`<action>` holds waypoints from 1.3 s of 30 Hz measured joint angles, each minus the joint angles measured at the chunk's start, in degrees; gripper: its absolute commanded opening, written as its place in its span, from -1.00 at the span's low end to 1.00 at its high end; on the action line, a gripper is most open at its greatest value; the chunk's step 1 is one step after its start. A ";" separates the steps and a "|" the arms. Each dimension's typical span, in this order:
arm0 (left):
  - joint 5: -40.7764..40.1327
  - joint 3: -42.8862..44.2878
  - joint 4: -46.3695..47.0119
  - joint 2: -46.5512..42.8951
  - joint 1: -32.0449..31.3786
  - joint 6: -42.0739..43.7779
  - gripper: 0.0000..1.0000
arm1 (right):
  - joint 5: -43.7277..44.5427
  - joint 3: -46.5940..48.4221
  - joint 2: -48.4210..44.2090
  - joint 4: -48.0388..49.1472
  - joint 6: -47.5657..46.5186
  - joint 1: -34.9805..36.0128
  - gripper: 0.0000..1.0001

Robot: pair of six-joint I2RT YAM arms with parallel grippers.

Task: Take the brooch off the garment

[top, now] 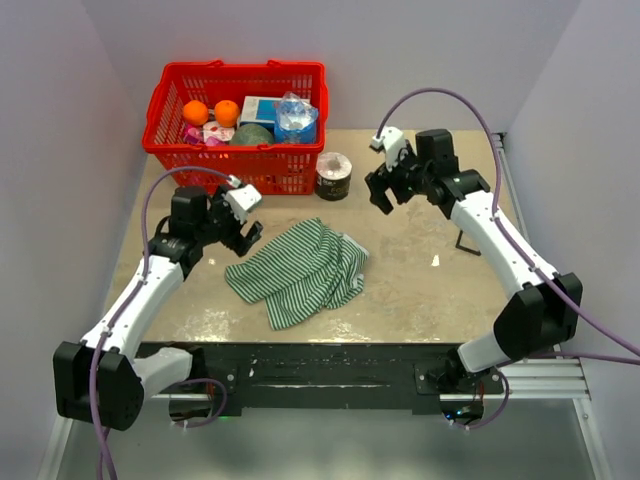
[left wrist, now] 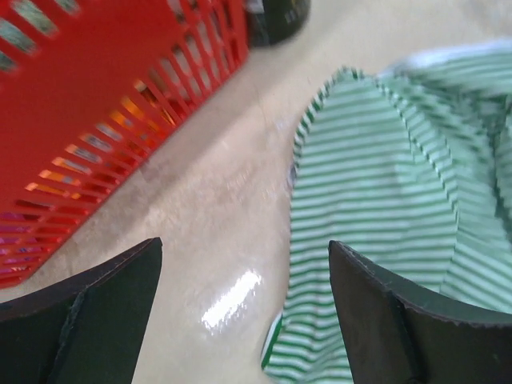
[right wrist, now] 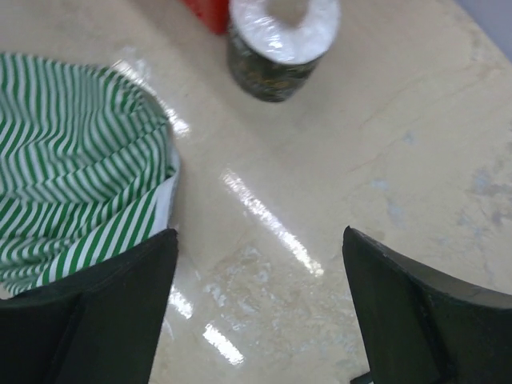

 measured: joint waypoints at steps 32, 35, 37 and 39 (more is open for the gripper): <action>-4.98 -9.40 -9.79 15.04 -2.01 16.87 -1.00 | -11.32 -1.38 26.62 -3.06 -9.68 8.83 -1.00; -5.40 -2.19 -13.38 14.53 -1.86 16.98 -1.00 | -11.85 2.32 24.94 -4.15 -9.11 8.44 -1.00; -5.64 2.78 -14.40 12.63 -1.49 17.57 -1.00 | -11.87 3.91 21.11 -4.13 -8.85 7.78 -1.00; -6.01 8.24 -14.58 9.05 -1.09 18.47 -1.00 | -11.63 4.39 14.93 -3.82 -8.59 6.67 -1.00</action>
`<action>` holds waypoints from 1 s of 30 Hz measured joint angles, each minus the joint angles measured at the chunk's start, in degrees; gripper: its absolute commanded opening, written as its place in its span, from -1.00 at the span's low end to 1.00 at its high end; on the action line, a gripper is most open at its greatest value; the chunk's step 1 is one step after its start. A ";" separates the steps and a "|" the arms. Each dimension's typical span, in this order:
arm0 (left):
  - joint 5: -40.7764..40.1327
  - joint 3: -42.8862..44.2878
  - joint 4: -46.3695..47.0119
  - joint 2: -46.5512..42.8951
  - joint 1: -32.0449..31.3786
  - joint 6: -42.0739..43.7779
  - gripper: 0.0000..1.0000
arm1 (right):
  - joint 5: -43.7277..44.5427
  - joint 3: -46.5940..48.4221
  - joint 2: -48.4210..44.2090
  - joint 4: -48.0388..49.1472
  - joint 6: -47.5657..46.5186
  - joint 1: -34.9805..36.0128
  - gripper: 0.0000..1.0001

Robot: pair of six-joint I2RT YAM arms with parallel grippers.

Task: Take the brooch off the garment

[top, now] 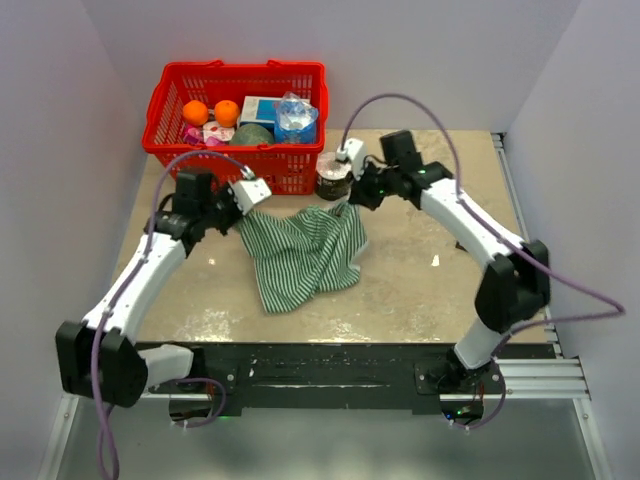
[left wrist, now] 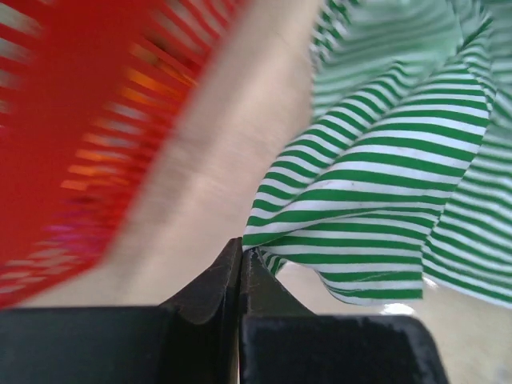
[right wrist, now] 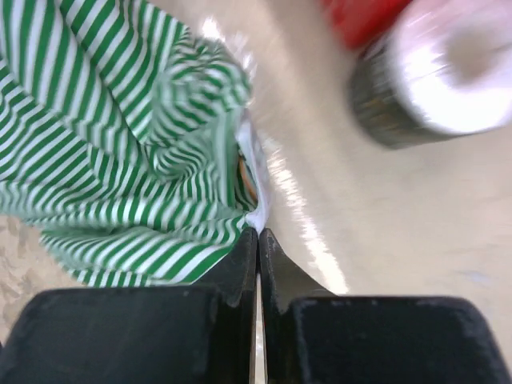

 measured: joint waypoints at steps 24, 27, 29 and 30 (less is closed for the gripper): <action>-15.08 6.75 -0.74 -11.85 -0.04 -4.09 0.56 | 6.71 -20.24 -30.14 -10.73 -3.58 -3.06 0.32; -15.23 5.81 -2.05 -7.02 -0.39 -10.62 0.59 | 2.73 -20.33 -26.40 -14.91 -6.21 -3.04 0.42; -15.21 5.92 -2.91 -5.68 -0.39 -16.39 0.54 | 0.96 -18.78 -23.76 -16.44 -6.62 -3.04 0.43; -14.82 6.14 -3.72 -5.44 -0.37 -19.32 0.50 | -0.04 -17.35 -22.34 -16.55 -6.47 -3.21 0.43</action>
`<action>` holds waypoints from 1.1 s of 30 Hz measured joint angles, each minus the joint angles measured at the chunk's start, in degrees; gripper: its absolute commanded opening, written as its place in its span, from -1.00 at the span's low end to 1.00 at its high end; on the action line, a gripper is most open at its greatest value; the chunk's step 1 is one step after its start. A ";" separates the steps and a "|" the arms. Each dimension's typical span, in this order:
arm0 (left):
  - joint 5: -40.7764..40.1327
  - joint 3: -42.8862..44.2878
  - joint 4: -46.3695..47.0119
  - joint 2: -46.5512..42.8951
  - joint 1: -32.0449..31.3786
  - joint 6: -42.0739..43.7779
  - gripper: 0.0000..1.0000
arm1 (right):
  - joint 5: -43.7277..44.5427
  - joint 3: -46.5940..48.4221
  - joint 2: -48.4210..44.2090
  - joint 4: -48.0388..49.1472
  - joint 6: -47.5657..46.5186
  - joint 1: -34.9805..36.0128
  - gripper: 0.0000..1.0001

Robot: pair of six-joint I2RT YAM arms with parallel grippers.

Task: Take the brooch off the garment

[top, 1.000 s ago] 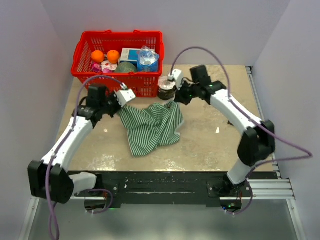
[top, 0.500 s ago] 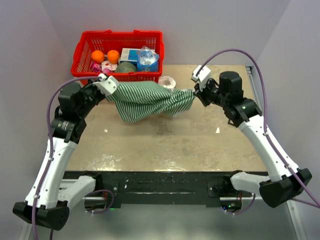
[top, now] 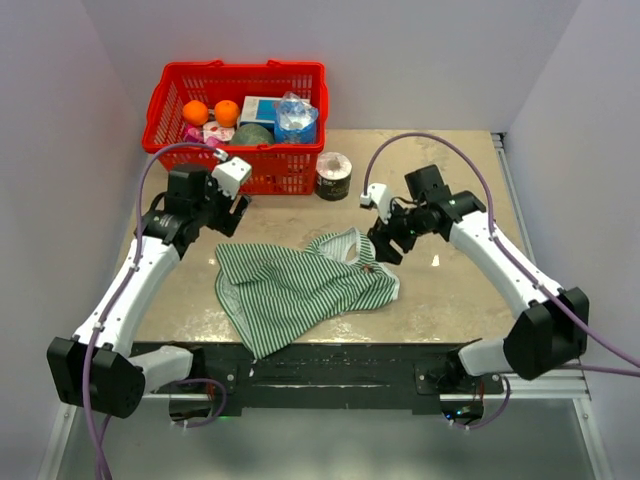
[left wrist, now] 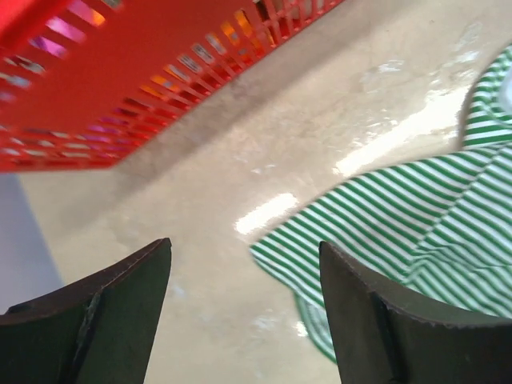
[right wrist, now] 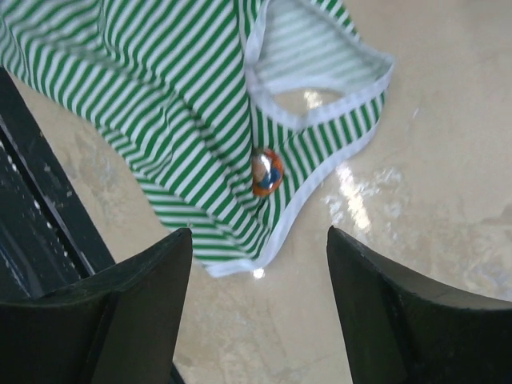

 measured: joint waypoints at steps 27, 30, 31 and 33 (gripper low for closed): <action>13.77 -8.28 -24.17 18.14 0.04 4.61 0.84 | 6.12 12.74 37.05 18.86 19.50 -0.44 -1.00; 13.55 -9.33 -22.62 21.64 -0.04 4.79 0.85 | 5.68 12.92 37.00 18.99 20.13 -0.48 -1.00; 13.35 -9.68 -21.94 22.12 -0.04 4.76 0.85 | 5.51 12.94 37.00 19.04 20.22 -0.48 -1.00; 12.94 -9.73 -20.70 22.67 0.02 4.63 0.80 | 4.92 12.94 37.00 19.06 20.48 -0.48 -1.00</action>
